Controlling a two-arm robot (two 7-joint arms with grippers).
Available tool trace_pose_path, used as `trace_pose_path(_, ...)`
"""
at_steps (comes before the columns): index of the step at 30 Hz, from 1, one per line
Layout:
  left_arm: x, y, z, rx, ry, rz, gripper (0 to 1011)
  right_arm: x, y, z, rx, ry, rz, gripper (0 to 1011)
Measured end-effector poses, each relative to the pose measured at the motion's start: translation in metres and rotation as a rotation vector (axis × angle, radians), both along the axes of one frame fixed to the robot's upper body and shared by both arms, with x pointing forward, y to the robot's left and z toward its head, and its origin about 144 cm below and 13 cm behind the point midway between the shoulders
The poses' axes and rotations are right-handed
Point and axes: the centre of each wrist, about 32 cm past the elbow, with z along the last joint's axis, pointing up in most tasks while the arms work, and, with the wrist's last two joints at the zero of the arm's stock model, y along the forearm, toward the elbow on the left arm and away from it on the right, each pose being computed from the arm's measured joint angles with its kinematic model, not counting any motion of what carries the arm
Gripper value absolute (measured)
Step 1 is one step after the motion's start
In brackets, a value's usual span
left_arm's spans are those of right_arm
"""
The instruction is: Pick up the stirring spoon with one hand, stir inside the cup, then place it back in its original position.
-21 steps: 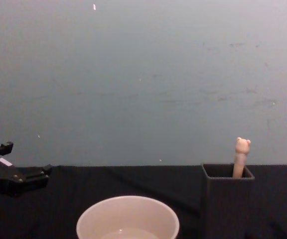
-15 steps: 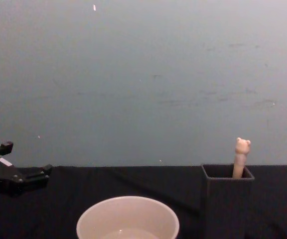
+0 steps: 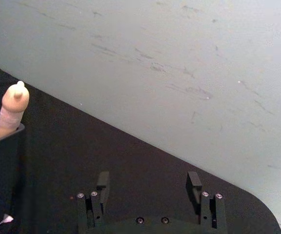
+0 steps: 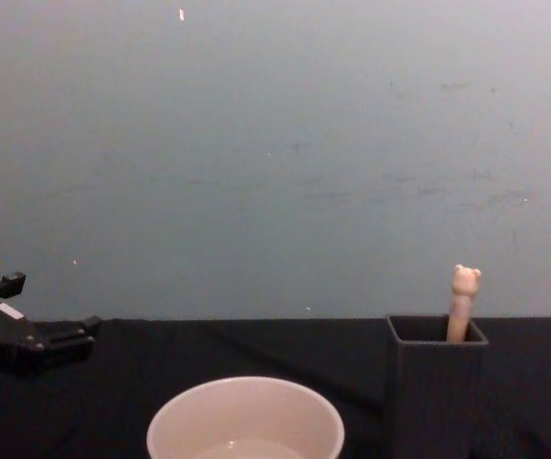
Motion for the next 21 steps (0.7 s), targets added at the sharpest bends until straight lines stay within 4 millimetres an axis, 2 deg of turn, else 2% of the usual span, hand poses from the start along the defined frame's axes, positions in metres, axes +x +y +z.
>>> trace_pose_path(21, 0.0, 0.0, 0.0, 0.0, 0.0, 0.0, 1001, 0.0, 0.0, 0.0, 0.0, 0.0, 0.0, 1000)
